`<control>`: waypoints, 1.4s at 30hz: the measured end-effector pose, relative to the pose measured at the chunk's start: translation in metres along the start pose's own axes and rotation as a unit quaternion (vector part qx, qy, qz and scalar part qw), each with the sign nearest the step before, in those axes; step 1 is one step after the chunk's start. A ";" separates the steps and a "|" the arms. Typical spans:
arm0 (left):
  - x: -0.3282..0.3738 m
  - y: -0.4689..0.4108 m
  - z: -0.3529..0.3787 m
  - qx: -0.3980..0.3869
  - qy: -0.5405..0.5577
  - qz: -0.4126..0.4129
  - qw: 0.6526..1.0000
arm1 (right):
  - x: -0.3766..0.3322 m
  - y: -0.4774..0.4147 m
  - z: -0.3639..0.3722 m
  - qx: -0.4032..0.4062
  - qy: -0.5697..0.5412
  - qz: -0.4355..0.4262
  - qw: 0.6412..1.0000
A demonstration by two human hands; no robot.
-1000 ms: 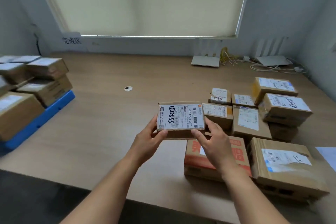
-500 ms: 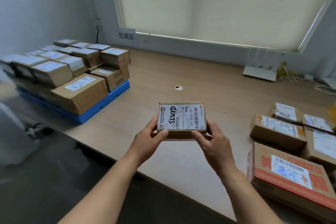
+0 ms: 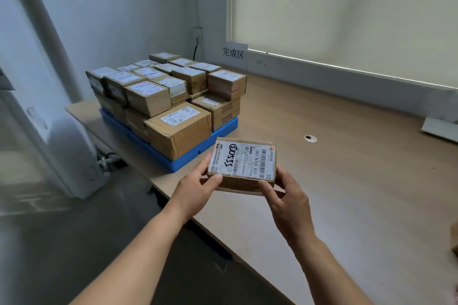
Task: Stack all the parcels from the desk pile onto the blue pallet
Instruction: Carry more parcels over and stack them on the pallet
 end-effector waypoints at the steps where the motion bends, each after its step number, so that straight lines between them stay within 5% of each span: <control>1: -0.004 -0.009 -0.009 0.004 -0.004 -0.002 1.000 | -0.003 -0.009 0.010 0.000 -0.006 -0.002 1.000; 9: -0.031 -0.095 -0.086 0.015 -0.073 -0.013 0.997 | -0.032 -0.085 0.090 -0.002 -0.042 0.000 0.999; 26: -0.049 -0.273 -0.128 -0.057 -0.173 0.049 0.982 | -0.054 -0.217 0.150 0.049 -0.026 0.023 0.998; 42: -0.094 -0.452 -0.146 -0.170 -0.342 0.129 0.915 | -0.055 -0.344 0.228 0.109 0.021 0.135 0.985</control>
Point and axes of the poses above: each hand's wrist, its own y-axis away from the middle knuckle, its own z-axis out of the palm, x = y × z, the point moved 9 cm from there along -y, towards the middle knuckle, and after that the axes turned 9 degrees about z, right-handed, at the moved point
